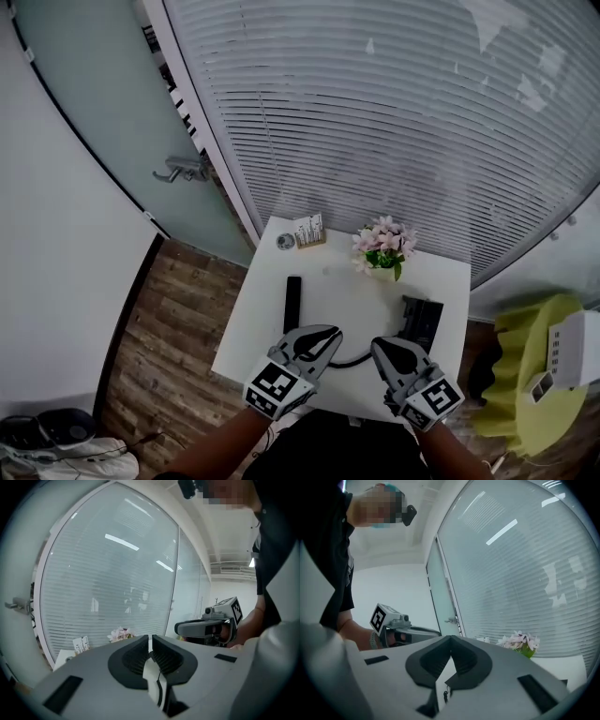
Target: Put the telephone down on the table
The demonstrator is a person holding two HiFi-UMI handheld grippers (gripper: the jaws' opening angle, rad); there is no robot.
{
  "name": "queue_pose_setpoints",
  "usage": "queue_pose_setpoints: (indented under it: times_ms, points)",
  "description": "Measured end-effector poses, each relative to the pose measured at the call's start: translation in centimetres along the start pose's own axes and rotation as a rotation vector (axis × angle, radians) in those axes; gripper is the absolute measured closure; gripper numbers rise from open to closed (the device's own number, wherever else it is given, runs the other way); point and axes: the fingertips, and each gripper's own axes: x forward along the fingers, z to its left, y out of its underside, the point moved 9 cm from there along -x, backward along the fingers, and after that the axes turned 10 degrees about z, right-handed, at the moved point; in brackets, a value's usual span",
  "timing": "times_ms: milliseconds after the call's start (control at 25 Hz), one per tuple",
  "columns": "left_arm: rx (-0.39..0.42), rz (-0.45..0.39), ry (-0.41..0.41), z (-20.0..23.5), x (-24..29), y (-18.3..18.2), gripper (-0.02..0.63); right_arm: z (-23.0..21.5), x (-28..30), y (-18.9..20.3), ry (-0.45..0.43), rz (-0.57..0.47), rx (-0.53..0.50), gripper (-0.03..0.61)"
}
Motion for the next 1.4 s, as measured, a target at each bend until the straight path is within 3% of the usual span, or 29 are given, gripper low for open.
queue_pose_setpoints:
  times_ms: [280,560,680,840,1400]
  points:
    - [0.029,-0.1,0.001,-4.0,-1.4,-1.0,0.603,2.6,-3.0,-2.8,-0.031,-0.088,-0.065,0.557]
    - [0.013,-0.183,0.002,-7.0,-1.8,-1.8,0.604,3.5,-4.0,-2.9,0.002,-0.077,-0.137,0.557]
    - [0.063,-0.184,-0.002,-7.5,-1.9,-2.2,0.604,3.7,-4.0,-3.2,-0.004,-0.104,-0.143,0.557]
    - [0.036,-0.213,0.027,-7.9,-1.5,-2.1,0.604,3.6,-4.2,-3.1,0.028,-0.097,-0.141,0.557]
    - [0.099,-0.205,-0.038,-7.5,-1.5,-2.5,0.604,3.3,-4.3,-2.9,0.046,-0.132,-0.124,0.557]
